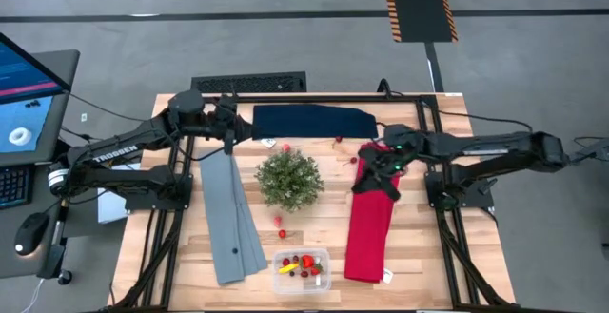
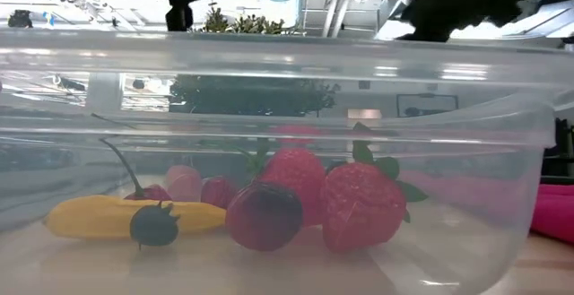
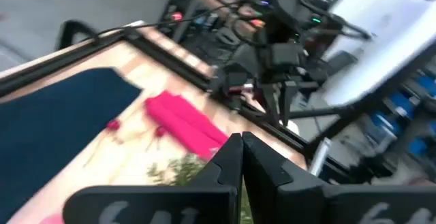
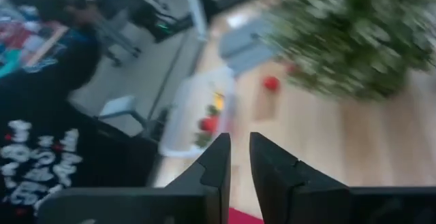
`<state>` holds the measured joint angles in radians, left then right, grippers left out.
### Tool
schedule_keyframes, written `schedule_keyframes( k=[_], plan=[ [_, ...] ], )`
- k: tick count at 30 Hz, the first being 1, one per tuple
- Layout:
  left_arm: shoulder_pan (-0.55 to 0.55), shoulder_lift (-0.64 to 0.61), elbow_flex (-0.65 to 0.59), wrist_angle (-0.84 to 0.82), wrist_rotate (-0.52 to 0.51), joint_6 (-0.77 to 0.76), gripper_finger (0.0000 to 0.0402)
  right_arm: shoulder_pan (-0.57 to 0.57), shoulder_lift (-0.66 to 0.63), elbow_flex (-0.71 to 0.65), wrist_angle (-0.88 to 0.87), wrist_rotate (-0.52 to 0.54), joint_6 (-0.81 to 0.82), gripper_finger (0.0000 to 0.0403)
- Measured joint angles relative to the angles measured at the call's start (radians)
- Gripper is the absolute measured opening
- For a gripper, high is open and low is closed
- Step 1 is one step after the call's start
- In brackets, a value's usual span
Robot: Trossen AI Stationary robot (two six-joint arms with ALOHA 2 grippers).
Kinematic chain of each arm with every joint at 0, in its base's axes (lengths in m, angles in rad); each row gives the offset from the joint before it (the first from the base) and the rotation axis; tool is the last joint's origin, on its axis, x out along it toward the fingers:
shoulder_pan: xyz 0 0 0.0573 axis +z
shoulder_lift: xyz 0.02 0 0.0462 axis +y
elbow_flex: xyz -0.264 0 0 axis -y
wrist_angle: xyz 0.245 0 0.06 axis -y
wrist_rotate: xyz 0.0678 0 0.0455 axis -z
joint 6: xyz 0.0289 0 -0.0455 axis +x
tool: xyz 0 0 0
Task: Pick and placing Produce into tupperware
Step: Put the grapes into the transparent container
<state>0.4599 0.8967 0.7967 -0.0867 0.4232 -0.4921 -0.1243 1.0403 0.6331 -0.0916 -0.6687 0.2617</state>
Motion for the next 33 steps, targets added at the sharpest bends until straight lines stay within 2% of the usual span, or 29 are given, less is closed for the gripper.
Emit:
schedule_keyframes(
  k=[3, 6, 10, 16, 20, 23, 27, 33],
  plan=[
    [-0.004, 0.000, 0.000, 0.014, 0.043, 0.065, 0.0000, 0.046, -0.075, 0.000, -0.009, 0.049, -0.028, 0.0075],
    [-0.008, 0.000, 0.000, 0.020, 0.043, 0.135, 0.0000, 0.043, -0.122, 0.000, -0.030, 0.166, -0.086, 0.0069],
    [-0.007, 0.000, 0.000, 0.025, -0.087, 0.137, 0.0000, -0.026, -0.164, 0.002, -0.153, 0.279, -0.036, 0.0066],
    [-0.006, 0.000, 0.000, 0.001, -0.258, 0.127, 0.0000, -0.146, -0.197, 0.002, -0.413, 0.329, -0.051, 0.0066],
    [-0.007, 0.000, 0.000, -0.043, -0.316, 0.078, 0.0000, -0.222, -0.188, 0.002, -0.411, 0.363, -0.113, 0.0066],
    [-0.007, 0.000, 0.000, -0.086, -0.343, 0.065, 0.0000, -0.257, -0.124, 0.035, -0.409, 0.339, -0.171, 0.0069],
    [-0.007, 0.000, 0.000, -0.149, -0.343, 0.027, 0.0000, -0.254, -0.042, 0.064, -0.427, 0.328, -0.192, 0.0099],
    [-0.007, 0.000, 0.000, -0.248, -0.355, 0.033, 0.0000, -0.229, 0.083, 0.150, -0.405, 0.334, -0.193, 0.0201]
  ],
)
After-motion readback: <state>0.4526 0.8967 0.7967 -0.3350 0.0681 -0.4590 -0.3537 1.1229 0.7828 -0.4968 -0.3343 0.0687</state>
